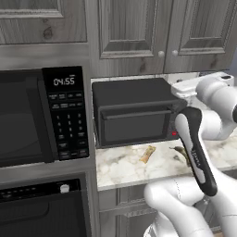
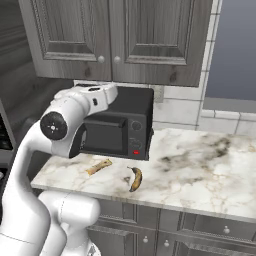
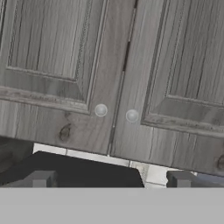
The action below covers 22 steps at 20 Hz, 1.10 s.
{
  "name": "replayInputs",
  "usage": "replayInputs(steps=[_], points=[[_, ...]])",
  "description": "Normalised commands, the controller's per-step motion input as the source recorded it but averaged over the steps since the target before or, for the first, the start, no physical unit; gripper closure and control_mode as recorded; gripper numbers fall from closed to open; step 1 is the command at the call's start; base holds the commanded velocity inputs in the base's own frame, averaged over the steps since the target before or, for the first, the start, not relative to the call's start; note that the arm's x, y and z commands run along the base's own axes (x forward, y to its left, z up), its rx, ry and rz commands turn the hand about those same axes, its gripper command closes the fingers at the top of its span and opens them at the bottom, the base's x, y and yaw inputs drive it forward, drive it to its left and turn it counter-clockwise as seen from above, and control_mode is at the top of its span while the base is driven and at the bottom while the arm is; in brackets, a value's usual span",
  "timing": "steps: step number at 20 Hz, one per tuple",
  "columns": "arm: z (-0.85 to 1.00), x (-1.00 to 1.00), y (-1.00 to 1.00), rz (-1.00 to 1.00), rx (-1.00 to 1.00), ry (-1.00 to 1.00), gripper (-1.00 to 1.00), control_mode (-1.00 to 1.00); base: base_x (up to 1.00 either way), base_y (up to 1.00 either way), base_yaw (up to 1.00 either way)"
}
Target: Pick the pan from the cabinet and place it on the stove. Then turn on the stove burner for the pan.
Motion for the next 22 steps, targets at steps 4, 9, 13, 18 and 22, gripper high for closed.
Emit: replayInputs(steps=[4, 9, 13, 18, 22], points=[[0.46, 0.0, -0.15, 0.0, 0.0, -0.25, -1.0, -1.0, 0.0, 0.0, 0.0], [0.29, 0.03, -0.03, 0.02, 0.0, -0.18, -1.0, -1.0, 0.0, 0.0, 0.0], [0.11, 0.18, -0.02, 0.01, 0.0, -0.11, -1.0, -1.0, 0.0, 0.0, 0.0], [0.07, 0.23, -0.06, 0.03, 0.0, -0.03, -1.0, -1.0, 0.0, 0.0, 0.0], [0.01, 0.23, -0.07, 0.04, 0.0, 0.0, -1.0, -1.0, 0.0, 0.0, 0.0]])
